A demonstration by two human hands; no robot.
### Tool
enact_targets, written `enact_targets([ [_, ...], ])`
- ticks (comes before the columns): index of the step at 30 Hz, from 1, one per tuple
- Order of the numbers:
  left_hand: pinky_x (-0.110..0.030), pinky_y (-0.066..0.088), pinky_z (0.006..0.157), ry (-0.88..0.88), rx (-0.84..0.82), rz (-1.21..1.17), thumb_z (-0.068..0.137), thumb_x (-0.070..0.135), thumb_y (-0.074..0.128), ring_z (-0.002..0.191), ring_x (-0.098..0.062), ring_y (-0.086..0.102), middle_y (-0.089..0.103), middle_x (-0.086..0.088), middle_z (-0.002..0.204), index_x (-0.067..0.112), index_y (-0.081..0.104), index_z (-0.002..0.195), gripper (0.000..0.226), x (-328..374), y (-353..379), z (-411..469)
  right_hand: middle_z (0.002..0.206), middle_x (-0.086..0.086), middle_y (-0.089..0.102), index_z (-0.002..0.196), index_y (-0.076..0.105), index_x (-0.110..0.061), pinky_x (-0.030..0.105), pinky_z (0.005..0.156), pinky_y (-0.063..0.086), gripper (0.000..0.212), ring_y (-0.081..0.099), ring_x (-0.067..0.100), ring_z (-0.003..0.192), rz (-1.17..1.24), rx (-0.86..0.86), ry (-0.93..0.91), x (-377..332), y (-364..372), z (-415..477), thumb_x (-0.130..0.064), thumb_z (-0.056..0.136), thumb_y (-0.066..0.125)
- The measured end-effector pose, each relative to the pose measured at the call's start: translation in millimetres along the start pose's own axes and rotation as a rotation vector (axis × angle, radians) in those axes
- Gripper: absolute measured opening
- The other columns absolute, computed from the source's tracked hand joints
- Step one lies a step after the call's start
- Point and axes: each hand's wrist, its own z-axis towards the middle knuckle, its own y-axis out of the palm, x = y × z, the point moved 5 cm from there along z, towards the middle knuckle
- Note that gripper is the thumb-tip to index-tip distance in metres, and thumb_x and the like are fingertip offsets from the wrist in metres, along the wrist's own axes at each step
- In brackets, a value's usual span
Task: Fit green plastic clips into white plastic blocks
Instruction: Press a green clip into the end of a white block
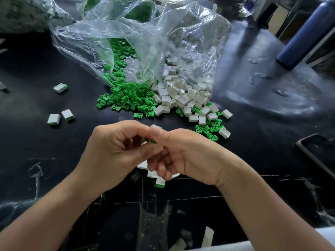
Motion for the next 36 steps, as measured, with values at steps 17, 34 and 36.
enact_targets([
  [17,-0.037,0.054,0.057,-0.007,0.026,-0.035,0.067,0.026,0.068,0.064,-0.020,0.065,0.068,0.002,0.070,0.017,0.070,0.076,0.013,0.5,-2.3,-0.8,0.062,-0.006,0.031,0.080,0.044,-0.014,0.014,0.045,0.022,0.034,0.024,0.005,0.052,0.003,0.085,-0.055,5.1,7.2,3.8,-0.046,0.070,0.048],
  [34,-0.024,0.052,0.057,0.047,0.005,0.066,0.068,0.026,0.068,0.063,-0.011,0.065,0.067,0.006,0.073,0.020,0.068,0.078,0.012,2.4,-2.3,-1.1,0.059,-0.008,0.029,0.071,0.039,-0.018,0.014,0.045,0.021,0.033,0.022,0.005,0.050,-0.012,0.148,-0.074,7.8,8.9,3.0,-0.047,0.081,0.050],
  [36,-0.024,0.051,0.057,0.049,0.006,0.070,0.068,0.026,0.068,0.063,-0.011,0.064,0.067,0.006,0.074,0.020,0.068,0.078,0.011,2.9,-2.4,-1.1,0.058,-0.009,0.029,0.075,0.041,-0.016,0.015,0.045,0.022,0.033,0.022,0.005,0.051,-0.008,0.137,-0.079,8.3,7.8,3.3,-0.045,0.086,0.051],
])
